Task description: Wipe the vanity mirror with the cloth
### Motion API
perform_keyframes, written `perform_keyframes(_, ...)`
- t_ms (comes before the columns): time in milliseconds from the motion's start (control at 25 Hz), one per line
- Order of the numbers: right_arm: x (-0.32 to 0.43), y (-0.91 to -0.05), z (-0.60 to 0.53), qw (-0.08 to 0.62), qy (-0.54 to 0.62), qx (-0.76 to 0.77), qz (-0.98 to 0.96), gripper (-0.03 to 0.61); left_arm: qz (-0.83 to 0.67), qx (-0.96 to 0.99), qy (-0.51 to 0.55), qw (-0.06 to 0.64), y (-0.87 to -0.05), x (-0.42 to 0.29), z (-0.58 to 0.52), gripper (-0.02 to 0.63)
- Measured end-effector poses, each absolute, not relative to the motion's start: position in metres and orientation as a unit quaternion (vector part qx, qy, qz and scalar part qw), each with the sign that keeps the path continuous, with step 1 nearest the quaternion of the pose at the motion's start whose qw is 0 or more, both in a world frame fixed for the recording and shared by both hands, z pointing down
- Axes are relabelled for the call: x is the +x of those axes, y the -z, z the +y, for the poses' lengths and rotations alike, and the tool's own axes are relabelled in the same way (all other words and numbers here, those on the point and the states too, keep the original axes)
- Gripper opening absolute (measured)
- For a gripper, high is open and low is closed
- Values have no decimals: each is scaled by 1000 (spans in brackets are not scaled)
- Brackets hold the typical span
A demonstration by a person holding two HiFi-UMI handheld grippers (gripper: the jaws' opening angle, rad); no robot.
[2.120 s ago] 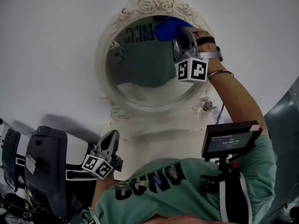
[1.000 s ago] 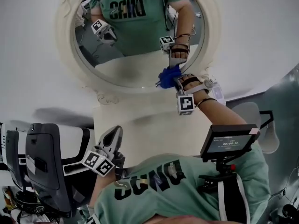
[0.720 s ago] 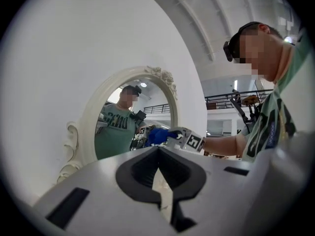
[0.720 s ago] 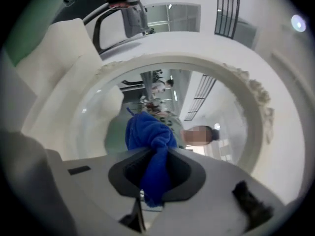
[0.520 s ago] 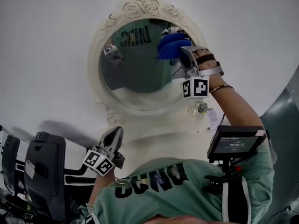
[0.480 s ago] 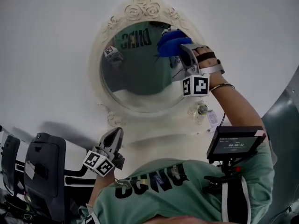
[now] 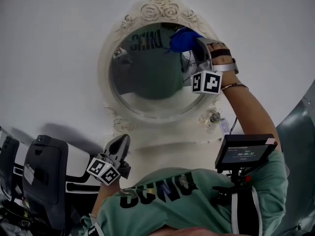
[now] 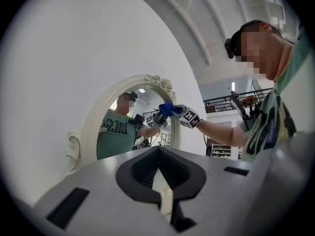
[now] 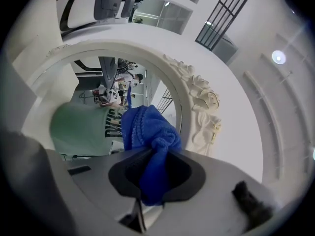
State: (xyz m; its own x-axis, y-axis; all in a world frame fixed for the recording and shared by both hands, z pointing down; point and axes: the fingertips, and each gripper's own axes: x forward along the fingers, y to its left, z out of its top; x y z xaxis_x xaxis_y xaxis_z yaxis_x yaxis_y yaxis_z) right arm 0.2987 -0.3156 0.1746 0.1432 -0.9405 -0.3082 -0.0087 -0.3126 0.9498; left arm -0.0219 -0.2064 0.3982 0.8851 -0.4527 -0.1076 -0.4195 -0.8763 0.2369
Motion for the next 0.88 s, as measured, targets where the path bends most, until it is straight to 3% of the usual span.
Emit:
perform_keyframes(280,329,-233,-302,445,468,647,-404,55,-223,966,55,122,-413,-23,-205,9)
perform_keyframes(640,383,-427,-286,499,359,631,-473,57,-198,965,-5,174,-460,24,-195,9)
perform_keyframes(760,367,-494,-307,507,333,607,-513,57,-195,962,-8,193,-491,36,-205,9)
perform_keyframes(880,297,-594,-281,526,275,540,-597,57,-206,940,-47,267,-524,25,-149,9)
